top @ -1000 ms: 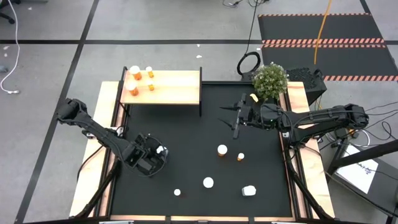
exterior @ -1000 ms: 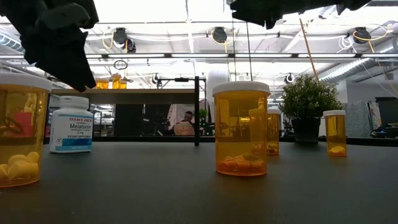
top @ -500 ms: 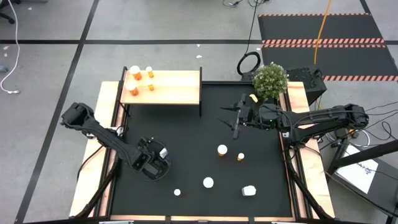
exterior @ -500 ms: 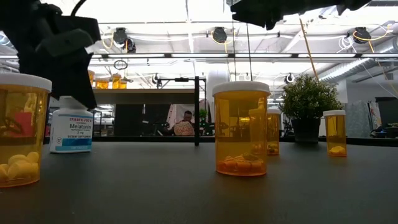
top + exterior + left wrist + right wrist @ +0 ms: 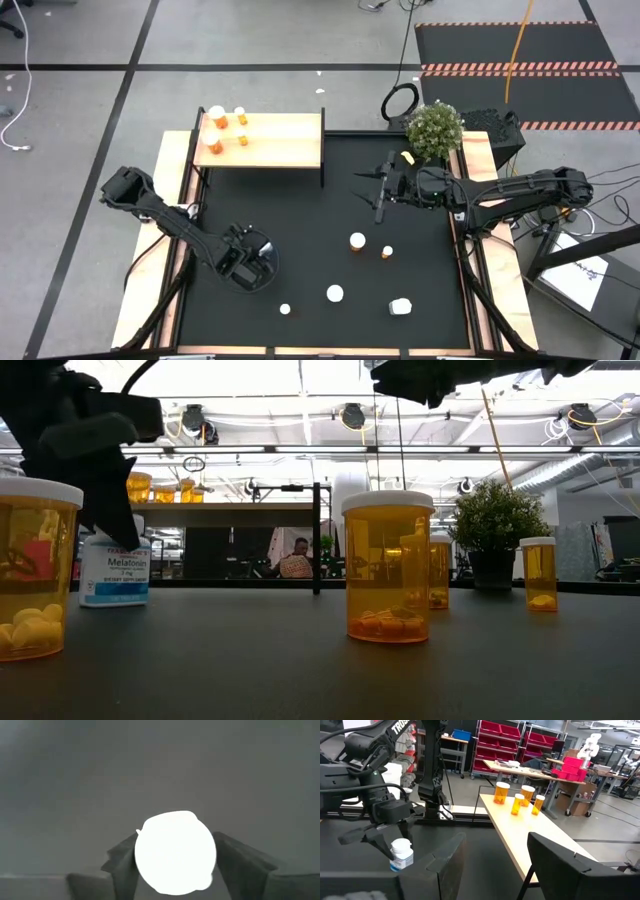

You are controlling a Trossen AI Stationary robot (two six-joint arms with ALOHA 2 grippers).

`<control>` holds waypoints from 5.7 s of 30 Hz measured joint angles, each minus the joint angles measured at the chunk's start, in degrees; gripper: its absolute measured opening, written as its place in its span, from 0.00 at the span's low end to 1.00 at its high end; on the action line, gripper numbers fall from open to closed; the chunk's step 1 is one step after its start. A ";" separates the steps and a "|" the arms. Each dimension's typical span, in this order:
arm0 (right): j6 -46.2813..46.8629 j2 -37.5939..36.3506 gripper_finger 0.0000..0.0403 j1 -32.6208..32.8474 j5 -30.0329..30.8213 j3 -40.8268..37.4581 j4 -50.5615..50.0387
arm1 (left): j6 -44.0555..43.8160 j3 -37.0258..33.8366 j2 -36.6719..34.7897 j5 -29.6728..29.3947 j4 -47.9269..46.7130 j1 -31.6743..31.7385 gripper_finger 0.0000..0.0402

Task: Pick and place medicine bottles onto shelf by color
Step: Put the white pill bottle on the shelf

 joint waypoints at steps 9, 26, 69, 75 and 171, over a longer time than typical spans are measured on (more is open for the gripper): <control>1.18 0.01 0.52 0.00 0.24 0.00 0.12 | 11.85 2.08 -4.03 0.94 -0.02 2.18 0.43; 3.32 8.25 0.52 3.33 -6.08 6.69 -8.09 | 47.41 14.63 -11.78 4.90 1.95 12.52 0.45; 4.39 34.95 0.45 4.87 -16.90 23.06 -0.28 | 66.14 15.65 -9.97 7.22 18.25 13.94 0.47; 3.98 34.97 0.38 3.73 -16.86 23.05 0.26 | 60.42 15.65 -9.97 5.41 18.95 13.68 0.64; 5.97 30.56 0.55 1.88 -14.80 23.02 6.66 | 61.13 3.78 -17.61 -1.99 36.76 15.81 0.45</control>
